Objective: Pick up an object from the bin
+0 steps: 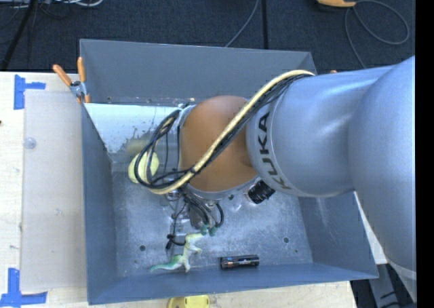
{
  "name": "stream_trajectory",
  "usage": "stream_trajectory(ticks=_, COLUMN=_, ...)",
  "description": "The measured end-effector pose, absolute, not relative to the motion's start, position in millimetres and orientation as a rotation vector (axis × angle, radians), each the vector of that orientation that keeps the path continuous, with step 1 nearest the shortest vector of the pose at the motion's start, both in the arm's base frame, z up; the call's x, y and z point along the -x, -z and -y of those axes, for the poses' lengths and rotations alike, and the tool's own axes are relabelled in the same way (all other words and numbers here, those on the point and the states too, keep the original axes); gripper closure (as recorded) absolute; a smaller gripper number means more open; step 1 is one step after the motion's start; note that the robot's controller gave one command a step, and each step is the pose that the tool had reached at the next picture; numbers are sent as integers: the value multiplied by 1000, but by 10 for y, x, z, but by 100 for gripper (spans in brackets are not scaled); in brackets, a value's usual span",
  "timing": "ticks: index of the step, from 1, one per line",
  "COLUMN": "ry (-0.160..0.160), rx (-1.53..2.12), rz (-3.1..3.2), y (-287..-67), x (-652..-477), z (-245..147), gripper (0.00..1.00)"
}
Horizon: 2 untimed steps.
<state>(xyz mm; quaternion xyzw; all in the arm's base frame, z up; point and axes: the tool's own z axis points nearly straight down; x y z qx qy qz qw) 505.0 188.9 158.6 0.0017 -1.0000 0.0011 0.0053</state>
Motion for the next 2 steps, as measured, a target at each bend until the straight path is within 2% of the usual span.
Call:
stream_trajectory(ticks=1, ry=-1, rx=3, rz=3138, y=-1630, x=-5071, z=-1879, gripper=0)
stream_trajectory(ticks=2, ry=3, rx=-363, rz=3116, y=-1417, x=-5060, z=-1624, gripper=0)
